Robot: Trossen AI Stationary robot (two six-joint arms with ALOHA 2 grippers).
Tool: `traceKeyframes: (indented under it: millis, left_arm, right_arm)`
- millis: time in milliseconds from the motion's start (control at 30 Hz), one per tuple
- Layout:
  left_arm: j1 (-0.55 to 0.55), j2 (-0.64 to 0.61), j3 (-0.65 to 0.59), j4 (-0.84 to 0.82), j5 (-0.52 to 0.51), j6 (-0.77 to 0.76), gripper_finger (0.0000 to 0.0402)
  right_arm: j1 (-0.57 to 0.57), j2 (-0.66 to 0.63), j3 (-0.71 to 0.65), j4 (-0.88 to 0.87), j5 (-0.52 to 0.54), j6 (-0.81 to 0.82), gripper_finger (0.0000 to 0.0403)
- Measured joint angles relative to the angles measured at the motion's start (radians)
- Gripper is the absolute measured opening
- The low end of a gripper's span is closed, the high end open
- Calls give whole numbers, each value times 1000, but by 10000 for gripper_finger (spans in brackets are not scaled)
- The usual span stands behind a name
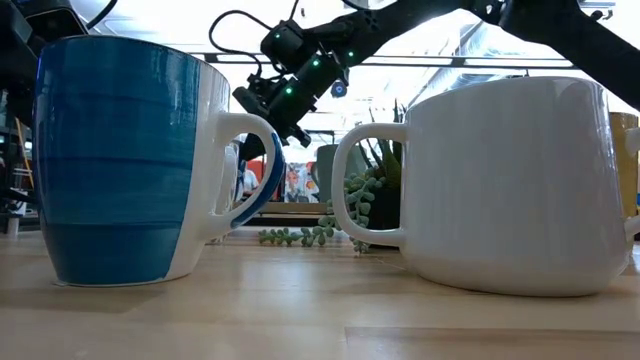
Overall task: Place coffee mugs
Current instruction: Adjust the blue patterned mug on the shelf, then adjust the green mug on the shelf
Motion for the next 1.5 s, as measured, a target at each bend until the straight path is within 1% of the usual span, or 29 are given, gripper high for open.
traceKeyframes:
  millis: [200,400,667,767,867,933,1033,1133,1167,1233,1300,1367,1433,1500]
  left_arm:
    - [0,0,0,0,0,1,158]
    - [0,0,0,2,0,0,158]
    - [0,0,0,5,0,-8,158]
    - [0,0,0,5,0,-8,158]
    - [0,0,0,4,0,-8,158]
    - [0,0,0,5,0,-9,158]
    - [0,0,0,5,0,-17,158]
    - [0,0,0,5,0,-18,158]
    - [0,0,0,5,0,-18,158]
    - [0,-2,0,3,0,-20,158]
    - [0,-1,0,3,0,-19,158]
    - [0,-1,0,3,0,-19,158]
    - [0,-1,0,2,0,-18,158]
    - [0,-1,0,2,0,-18,158]
  right_arm:
    - [0,0,0,15,3,1,30]
    - [1,28,0,52,-9,8,30]
    - [1,11,2,-27,-15,18,30]
    - [0,-6,29,-114,27,4,30]
    - [0,-13,91,-220,135,-34,30]
    - [0,-14,149,-277,181,-58,30]
    - [-1,-14,245,-380,203,-63,30]
    - [0,-18,366,-560,205,-96,30]
    - [0,-50,351,-582,216,-105,30]
    - [1,-129,278,-655,228,-105,30]
    - [2,-206,230,-745,238,-76,30]
    - [8,-286,184,-837,275,-41,30]
    - [16,-370,122,-884,313,-16,30]
    - [30,-460,43,-900,321,6,30]
